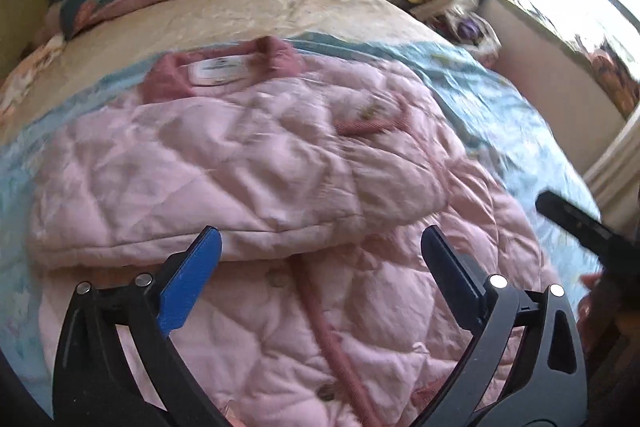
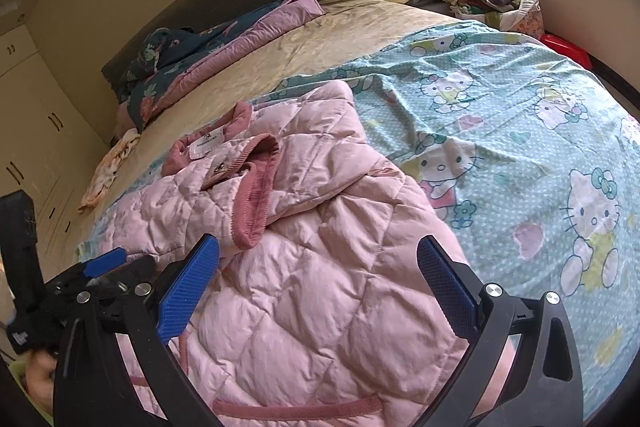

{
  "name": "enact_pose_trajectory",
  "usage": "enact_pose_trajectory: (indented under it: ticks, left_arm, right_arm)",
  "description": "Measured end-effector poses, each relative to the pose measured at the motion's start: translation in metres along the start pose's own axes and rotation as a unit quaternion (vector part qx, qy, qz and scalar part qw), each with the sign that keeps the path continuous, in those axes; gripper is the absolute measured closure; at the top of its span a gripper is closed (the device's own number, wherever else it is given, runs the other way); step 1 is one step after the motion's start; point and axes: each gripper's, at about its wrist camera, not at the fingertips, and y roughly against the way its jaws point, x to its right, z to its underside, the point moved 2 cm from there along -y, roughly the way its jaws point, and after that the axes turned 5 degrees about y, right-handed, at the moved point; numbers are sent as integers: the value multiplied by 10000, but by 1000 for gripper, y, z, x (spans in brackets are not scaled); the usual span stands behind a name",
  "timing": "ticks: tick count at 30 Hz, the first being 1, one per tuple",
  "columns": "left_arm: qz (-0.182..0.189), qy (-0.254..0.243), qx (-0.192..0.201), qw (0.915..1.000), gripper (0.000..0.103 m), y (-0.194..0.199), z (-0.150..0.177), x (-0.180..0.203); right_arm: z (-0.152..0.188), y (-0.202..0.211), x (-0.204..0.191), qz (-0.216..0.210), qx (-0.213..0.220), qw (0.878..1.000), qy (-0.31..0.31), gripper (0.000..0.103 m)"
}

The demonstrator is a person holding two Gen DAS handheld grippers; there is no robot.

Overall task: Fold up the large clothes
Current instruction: 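Move the right tool to the ribbed sleeve cuff and close on it, then lift the cuff with the right tool, reposition it, and open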

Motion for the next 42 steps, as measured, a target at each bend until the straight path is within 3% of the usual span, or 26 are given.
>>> enact_pose_trajectory:
  ticks: [4, 9, 19, 20, 23, 26, 30, 35, 38, 42]
  left_arm:
    - [-146, 425, 176, 9988, 10, 15, -6, -34]
    - [-661, 628, 558, 9943, 10, 41, -10, -75]
    - [-766, 1354, 894, 9838, 10, 75, -10, -142]
    - [-774, 1413, 925, 9826, 10, 78, -10, -147]
    - [-749, 1620, 1060, 9782, 10, 85, -7, -162]
    - [-823, 1746, 1111, 9749, 10, 88, -5, -173]
    - [-833, 1904, 1120, 9717, 10, 89, -3, -183]
    - [-565, 2121, 1052, 9699, 10, 83, 0, -190]
    - [-628, 2126, 995, 9700, 10, 78, -1, -192]
    - [-634, 2070, 936, 9718, 10, 73, -4, -189]
  right_arm:
    - [2, -10, -17, -161, -105, 9998, 28, 4]
    - [5, -34, -44, -478, -271, 9985, -33, 4]
    - [4, -84, -60, -847, -596, 9913, -815, 4]
    - [5, -90, -58, -844, -618, 9900, -945, 7]
    - [4, -99, -57, -880, -635, 9887, -1031, 42]
    - [6, -98, -56, -851, -478, 9907, -945, 63]
    - [-2, -75, -77, -460, 100, 9989, 64, 83]
    - [-24, -39, -112, -673, 780, 9893, 1035, 87]
    - [-43, -23, -125, -757, 1095, 9798, 1492, 87]
    - [-63, -21, -127, -684, 1252, 9730, 1817, 87]
